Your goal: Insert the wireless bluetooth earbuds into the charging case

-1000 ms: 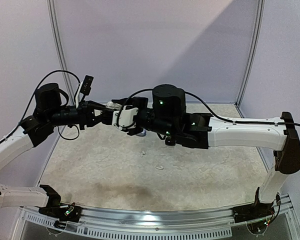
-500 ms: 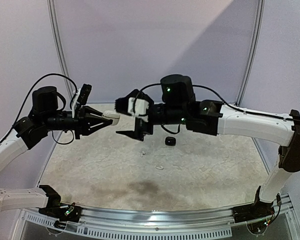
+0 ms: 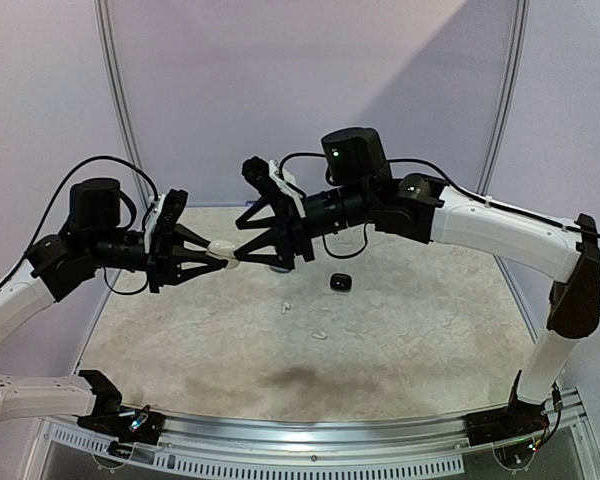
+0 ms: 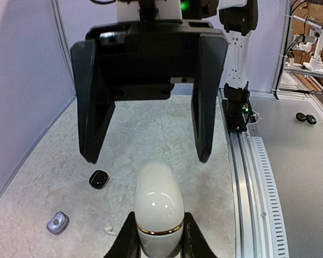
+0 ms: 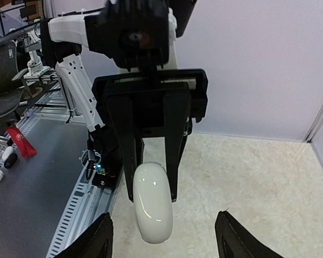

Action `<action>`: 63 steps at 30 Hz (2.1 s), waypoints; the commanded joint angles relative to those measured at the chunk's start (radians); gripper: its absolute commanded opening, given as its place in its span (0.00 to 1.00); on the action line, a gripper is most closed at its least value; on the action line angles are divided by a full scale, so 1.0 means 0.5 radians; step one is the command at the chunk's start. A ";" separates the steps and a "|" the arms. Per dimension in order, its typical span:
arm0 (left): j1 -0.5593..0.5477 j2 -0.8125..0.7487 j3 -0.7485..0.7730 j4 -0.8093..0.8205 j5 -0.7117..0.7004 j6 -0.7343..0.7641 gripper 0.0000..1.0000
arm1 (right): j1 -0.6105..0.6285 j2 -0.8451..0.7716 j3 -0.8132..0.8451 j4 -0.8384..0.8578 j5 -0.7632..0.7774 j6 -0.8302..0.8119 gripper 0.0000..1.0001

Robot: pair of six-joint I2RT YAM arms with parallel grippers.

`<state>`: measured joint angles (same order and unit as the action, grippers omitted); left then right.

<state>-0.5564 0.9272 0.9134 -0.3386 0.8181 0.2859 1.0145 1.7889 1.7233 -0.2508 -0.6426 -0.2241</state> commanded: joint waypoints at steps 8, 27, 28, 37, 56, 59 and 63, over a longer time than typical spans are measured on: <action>-0.043 0.012 0.026 -0.019 -0.010 0.002 0.00 | 0.005 0.174 0.103 -0.084 -0.154 0.177 0.42; -0.052 -0.039 -0.066 -0.056 -0.151 -0.090 0.74 | 0.011 0.093 0.086 -0.205 -0.149 -0.010 0.00; -0.050 -0.049 -0.089 -0.052 -0.166 -0.092 0.76 | 0.010 0.065 0.087 -0.251 -0.119 -0.041 0.00; -0.075 -0.054 -0.219 0.239 -0.071 -0.150 0.54 | 0.062 0.032 0.233 -0.676 0.195 -0.312 0.00; -0.160 -0.010 -0.289 0.367 -0.138 -0.143 0.38 | 0.094 0.052 0.269 -0.598 0.197 -0.341 0.00; -0.166 -0.010 -0.298 0.390 -0.142 -0.158 0.38 | 0.093 0.052 0.269 -0.586 0.196 -0.340 0.00; -0.172 -0.010 -0.299 0.386 -0.145 -0.140 0.38 | 0.095 0.054 0.269 -0.579 0.193 -0.337 0.00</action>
<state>-0.6220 0.9169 0.7799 -0.1673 0.7513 0.2119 1.0557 1.8374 1.8263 -0.5587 -0.5362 -0.3939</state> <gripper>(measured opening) 0.382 0.226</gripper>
